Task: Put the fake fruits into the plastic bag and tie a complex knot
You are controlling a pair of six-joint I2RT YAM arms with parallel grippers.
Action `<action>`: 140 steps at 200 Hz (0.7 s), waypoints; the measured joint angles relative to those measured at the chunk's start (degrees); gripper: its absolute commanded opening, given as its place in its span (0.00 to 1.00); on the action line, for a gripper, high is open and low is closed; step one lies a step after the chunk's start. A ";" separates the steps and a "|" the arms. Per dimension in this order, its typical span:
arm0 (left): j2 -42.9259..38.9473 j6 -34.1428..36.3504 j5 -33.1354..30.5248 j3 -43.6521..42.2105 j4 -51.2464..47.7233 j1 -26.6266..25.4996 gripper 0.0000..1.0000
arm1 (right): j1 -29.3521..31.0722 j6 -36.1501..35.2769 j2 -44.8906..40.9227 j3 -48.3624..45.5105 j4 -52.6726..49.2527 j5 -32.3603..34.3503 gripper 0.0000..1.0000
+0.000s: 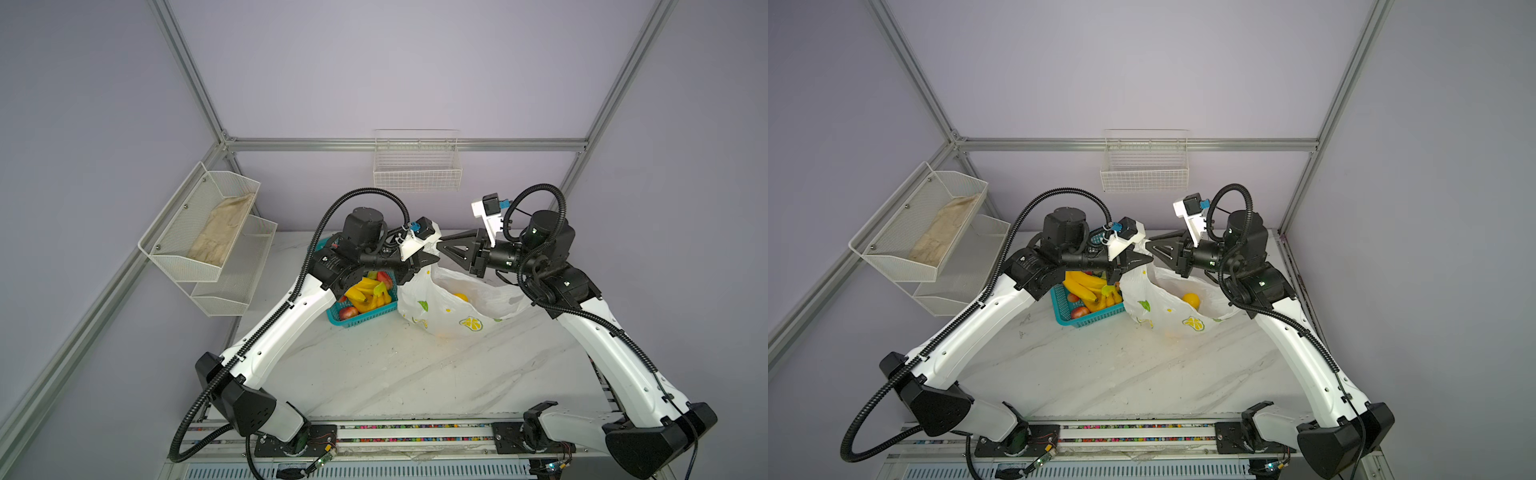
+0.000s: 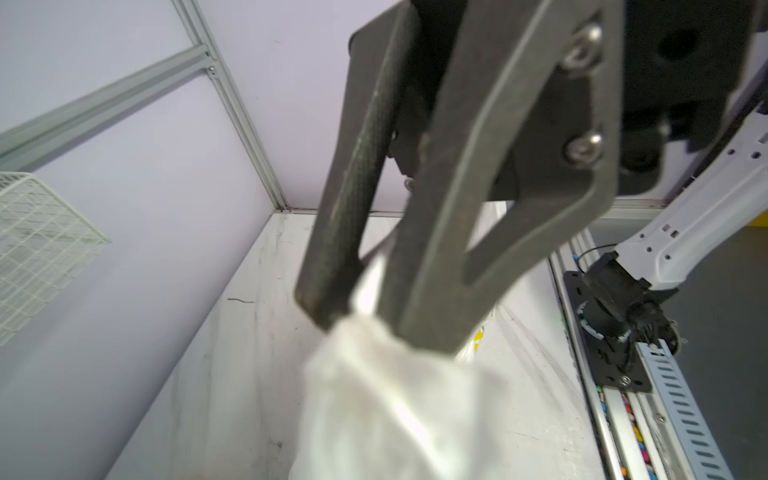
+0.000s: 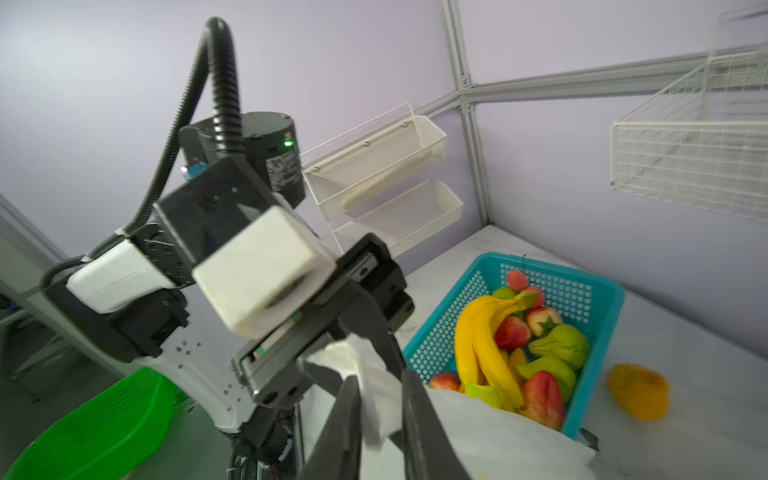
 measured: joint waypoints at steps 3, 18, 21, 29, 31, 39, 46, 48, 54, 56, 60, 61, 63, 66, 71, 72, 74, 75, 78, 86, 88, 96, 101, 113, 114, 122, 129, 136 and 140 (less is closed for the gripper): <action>-0.57 -0.63 -0.48 -0.85 0.74 0.00 0.00 | -0.15 0.04 -0.15 -0.13 -0.11 1.05 0.38; -3.54 -5.16 -2.54 -5.01 4.26 0.00 0.00 | -0.55 -0.61 -1.44 -0.87 -1.38 7.65 0.44; -4.09 -6.32 -2.86 -5.79 5.01 0.00 0.00 | -0.63 -0.76 -1.73 -1.07 -1.53 8.81 0.45; -5.42 -9.53 -3.85 -7.85 7.19 0.00 0.00 | -0.76 -1.49 -2.71 -1.95 -1.66 11.61 0.52; -5.73 -10.29 -4.15 -8.41 7.85 0.00 0.00 | -0.74 -1.95 -3.04 -2.25 -1.64 12.22 0.53; -6.64 -14.14 -4.94 -10.43 10.58 0.00 0.00 | -0.83 -2.49 -4.55 -3.93 -1.31 13.73 0.57; -7.26 -18.08 -5.68 -12.15 13.27 0.00 0.00 | -0.83 -2.95 -6.19 -5.99 -0.55 14.73 0.59; -7.34 -19.06 -5.73 -12.46 13.84 -0.02 0.00 | -0.81 -2.89 -6.51 -6.45 -0.26 14.80 0.59; -7.61 -22.38 -6.27 -13.79 16.28 -0.07 0.00 | -0.68 -3.21 -8.02 -8.48 0.63 15.45 0.60; -7.65 -23.08 -6.36 -14.05 16.83 -0.07 0.00 | -0.63 -3.48 -8.55 -9.22 1.07 15.50 0.61; -7.72 -25.09 -6.64 -14.78 18.23 -0.15 0.00 | -0.48 -3.52 -9.53 -10.58 1.66 15.82 0.63; -7.72 -25.46 -6.73 -14.88 18.43 -0.15 0.00 | -0.44 -3.54 -9.84 -11.02 1.86 16.00 0.63; -7.72 -26.47 -6.95 -15.19 19.17 -0.17 0.00 | -0.37 -3.69 -10.25 -11.65 2.19 16.04 0.63; -7.72 -27.74 -7.13 -15.54 19.98 -0.24 0.00 | -0.20 -3.78 -10.82 -12.44 2.45 16.11 0.64; -7.65 -29.81 -7.63 -16.04 21.24 -0.42 0.00 | 0.11 -4.00 -11.67 -13.75 3.15 16.41 0.65; -7.63 -30.38 -7.67 -16.15 21.44 -0.48 0.00 | 0.17 -4.02 -11.78 -13.92 3.19 16.44 0.65; -7.61 -31.10 -7.76 -16.26 21.81 -0.55 0.00 | 0.31 -4.04 -12.13 -14.40 3.52 16.61 0.65; -7.58 -31.61 -7.96 -16.33 22.01 -0.61 0.00 | 0.42 -4.11 -12.35 -14.73 3.63 16.65 0.66; -7.54 -32.50 -8.28 -16.48 22.51 -0.74 0.00 | 0.59 -4.35 -12.68 -15.28 3.91 17.00 0.66; -7.34 -35.52 -9.25 -16.61 23.52 -1.49 0.00 | 1.22 -4.87 -13.53 -16.63 4.50 17.44 0.68; -7.28 -35.93 -9.44 -16.61 23.74 -1.73 0.00 | 1.33 -4.83 -13.60 -16.79 4.57 17.57 0.68; -7.06 -37.94 -10.71 -16.61 24.37 -2.71 0.00 | 1.77 -5.38 -13.92 -17.49 4.92 18.01 0.69; -6.91 -38.93 -11.39 -16.61 24.61 -3.45 0.00 | 1.90 -5.53 -14.03 -17.68 5.01 18.51 0.69; -6.45 -41.18 -13.18 -16.61 25.42 -5.16 0.00 | 2.27 -6.10 -14.05 -17.77 4.98 20.04 0.69; -6.40 -41.20 -13.27 -16.61 25.44 -5.27 0.00 | 2.29 -6.14 -14.05 -17.75 4.96 20.24 0.69; -5.95 -42.51 -14.27 -16.59 25.99 -6.27 0.00 | 2.32 -6.29 -14.05 -17.53 4.57 21.81 0.69; -5.57 -43.21 -15.04 -16.59 26.47 -7.02 0.00 | 2.32 -6.38 -13.99 -17.03 3.82 23.23 0.69; -5.07 -44.02 -15.78 -16.57 27.08 -7.67 0.00 | 2.32 -6.47 -13.75 -16.22 2.82 24.90 0.70; -4.79 -44.44 -16.22 -16.57 27.41 -7.89 0.00 | 2.32 -6.47 -13.62 -15.80 2.38 25.59 0.69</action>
